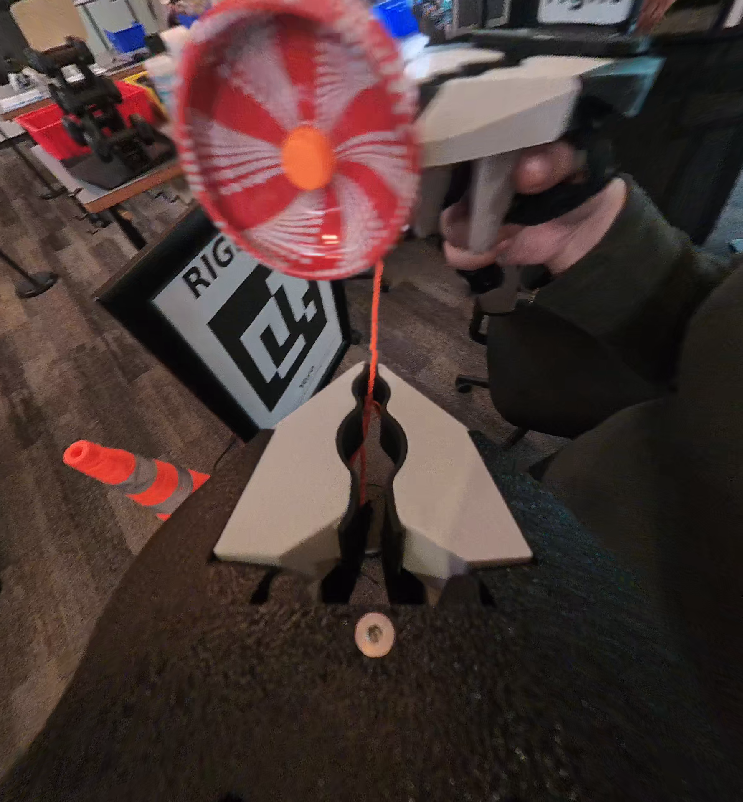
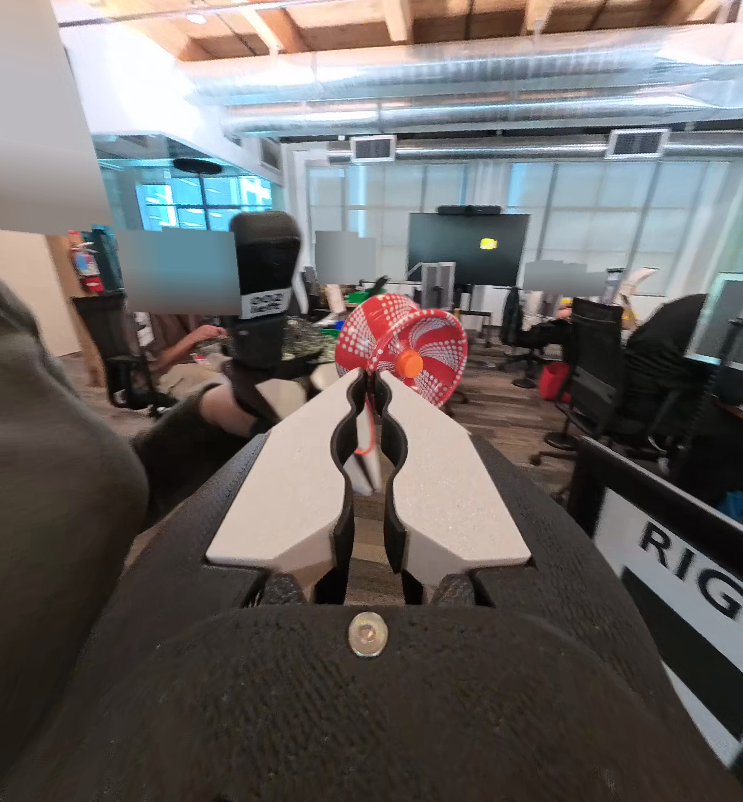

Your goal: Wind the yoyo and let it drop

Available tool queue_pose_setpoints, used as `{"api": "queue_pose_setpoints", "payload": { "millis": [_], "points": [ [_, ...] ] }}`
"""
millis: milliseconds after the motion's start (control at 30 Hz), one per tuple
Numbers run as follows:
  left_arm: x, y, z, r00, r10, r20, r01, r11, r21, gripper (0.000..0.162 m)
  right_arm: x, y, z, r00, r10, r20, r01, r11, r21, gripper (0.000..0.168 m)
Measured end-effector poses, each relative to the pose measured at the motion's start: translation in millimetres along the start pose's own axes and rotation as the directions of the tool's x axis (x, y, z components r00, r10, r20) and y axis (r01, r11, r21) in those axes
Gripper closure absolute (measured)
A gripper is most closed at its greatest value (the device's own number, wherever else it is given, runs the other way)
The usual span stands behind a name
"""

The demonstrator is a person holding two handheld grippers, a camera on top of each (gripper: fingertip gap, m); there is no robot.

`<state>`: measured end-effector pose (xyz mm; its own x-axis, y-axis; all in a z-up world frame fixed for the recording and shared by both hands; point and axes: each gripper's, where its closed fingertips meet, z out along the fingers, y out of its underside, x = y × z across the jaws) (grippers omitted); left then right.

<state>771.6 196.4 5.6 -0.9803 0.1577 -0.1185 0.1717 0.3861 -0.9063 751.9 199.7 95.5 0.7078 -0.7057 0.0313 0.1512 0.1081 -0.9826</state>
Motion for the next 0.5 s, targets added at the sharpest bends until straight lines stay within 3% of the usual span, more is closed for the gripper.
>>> {"api": "queue_pose_setpoints", "payload": {
  "millis": [33, 200, 300, 400, 500],
  "points": [
    [-7.0, 0.8, 0.0, 0.999, -0.005, 0.033, 0.005, 1.0, -0.002, 0.162, -7.2, -0.2, 0.1, 0.999, 0.002, 0.046, -0.002, 1.0, 0.001, 0.167],
    [-50.9, -7.0, -17.6, 0.969, -0.026, 0.246, 0.017, 0.999, 0.037, 0.162, -39.4, 16.5, 1.7, 0.969, 0.033, 0.247, -0.006, 0.994, -0.111, 0.168],
    [-61.6, -25.8, -34.6, 0.955, -0.036, 0.293, -0.003, 0.991, 0.132, 0.162, -50.3, 35.7, 3.3, 0.955, 0.016, 0.297, 0.047, 0.977, -0.206, 0.167],
    [-58.7, -46.4, -48.7, 0.946, 0.005, 0.325, -0.073, 0.978, 0.195, 0.162, -45.6, 52.7, 5.5, 0.964, -0.016, 0.266, 0.096, 0.952, -0.289, 0.167],
    [-39.3, -61.0, -56.2, 0.967, 0.034, 0.252, -0.093, 0.969, 0.228, 0.162, -31.1, 68.6, 6.8, 0.98, -0.06, 0.19, 0.13, 0.916, -0.38, 0.167]
  ]
}}
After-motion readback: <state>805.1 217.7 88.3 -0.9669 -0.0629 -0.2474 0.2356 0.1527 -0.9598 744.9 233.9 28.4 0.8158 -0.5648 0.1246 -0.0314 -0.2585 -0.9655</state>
